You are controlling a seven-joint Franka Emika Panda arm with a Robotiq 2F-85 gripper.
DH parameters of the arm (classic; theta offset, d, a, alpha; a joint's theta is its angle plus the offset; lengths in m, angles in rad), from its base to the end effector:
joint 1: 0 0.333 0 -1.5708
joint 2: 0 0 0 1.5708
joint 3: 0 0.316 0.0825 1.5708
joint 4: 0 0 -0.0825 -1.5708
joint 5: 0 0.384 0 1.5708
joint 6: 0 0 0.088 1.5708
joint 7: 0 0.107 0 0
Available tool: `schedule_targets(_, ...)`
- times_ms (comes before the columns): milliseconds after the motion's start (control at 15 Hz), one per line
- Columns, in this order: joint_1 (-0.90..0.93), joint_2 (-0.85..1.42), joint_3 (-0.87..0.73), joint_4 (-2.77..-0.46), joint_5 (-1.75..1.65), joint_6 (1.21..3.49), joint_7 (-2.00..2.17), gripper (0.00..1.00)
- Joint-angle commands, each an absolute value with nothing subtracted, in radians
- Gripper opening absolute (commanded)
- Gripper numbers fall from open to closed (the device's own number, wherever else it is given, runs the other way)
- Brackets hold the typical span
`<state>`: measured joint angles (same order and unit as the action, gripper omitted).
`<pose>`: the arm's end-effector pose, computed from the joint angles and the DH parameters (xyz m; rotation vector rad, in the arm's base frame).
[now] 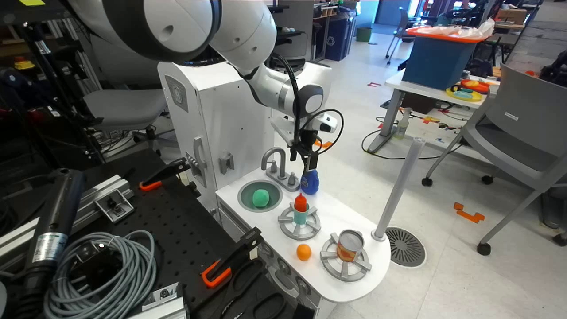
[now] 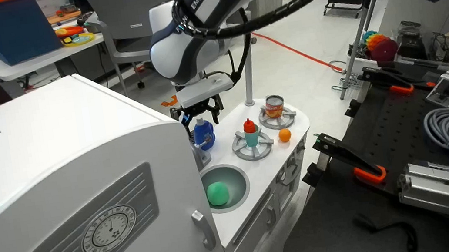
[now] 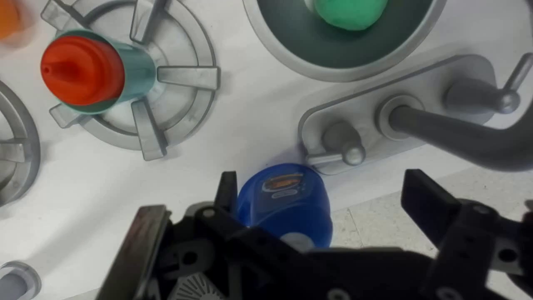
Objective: Push the blue bottle to the left
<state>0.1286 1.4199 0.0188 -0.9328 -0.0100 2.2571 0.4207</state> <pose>0.7257 0.1024 -0.0279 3.0918 -0.4384 -0.1483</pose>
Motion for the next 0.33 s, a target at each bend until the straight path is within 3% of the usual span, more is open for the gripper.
schedule_targets(0, 0.087, 1.254, 0.074, -1.172, 0.025, 2.263, 0.379, 1.00)
schedule_targets(67, 0.119, 1.362, 0.041, -1.019, -0.008, 2.257, 0.414, 1.00)
schedule_targets(267, 0.103, 1.298, 0.057, -1.111, -0.005, 2.257, 0.409, 1.00)
